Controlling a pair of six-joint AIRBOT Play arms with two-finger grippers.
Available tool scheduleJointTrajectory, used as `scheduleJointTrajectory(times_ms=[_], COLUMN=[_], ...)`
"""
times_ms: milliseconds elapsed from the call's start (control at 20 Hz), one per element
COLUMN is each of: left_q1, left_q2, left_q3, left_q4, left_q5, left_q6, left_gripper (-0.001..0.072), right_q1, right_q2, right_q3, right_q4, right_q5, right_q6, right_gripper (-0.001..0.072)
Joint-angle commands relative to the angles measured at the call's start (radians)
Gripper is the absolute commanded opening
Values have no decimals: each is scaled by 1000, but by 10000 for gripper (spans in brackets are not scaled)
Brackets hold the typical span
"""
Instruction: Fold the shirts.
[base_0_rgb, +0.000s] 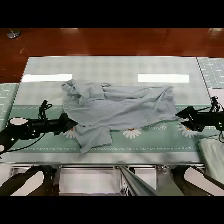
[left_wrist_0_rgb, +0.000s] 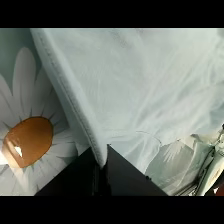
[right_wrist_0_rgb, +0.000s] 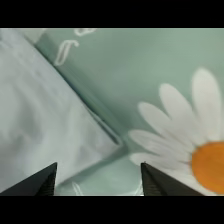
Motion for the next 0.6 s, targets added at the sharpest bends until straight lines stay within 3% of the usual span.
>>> scheduleJointTrajectory(times_ms=[0, 200, 250, 300, 350, 550], left_q1=[-1, -2, -1, -1, 0, 23], left_q2=[0, 0, 0, 0, 0, 11], left_q3=[0, 0, 0, 1, 3, 311], left_q4=[-10, -23, -24, -25, -43, -122], left_q5=[3, 11, 22, 33, 41, -47], left_q6=[0, 1, 1, 1, 1, 1], left_gripper=[20, 19, 19, 20, 19, 18], right_q1=[90, 175, 195, 212, 227, 261], right_q2=[-124, -204, -211, -212, -211, -182], right_q3=[79, 180, 199, 214, 234, 467], right_q4=[10, 16, 14, 10, 0, -124], right_q5=[-19, -35, -30, -16, 17, 175], right_q6=[18, 44, 44, 40, 18, 79], right_gripper=[607, 599, 487, 123, 29, 28])
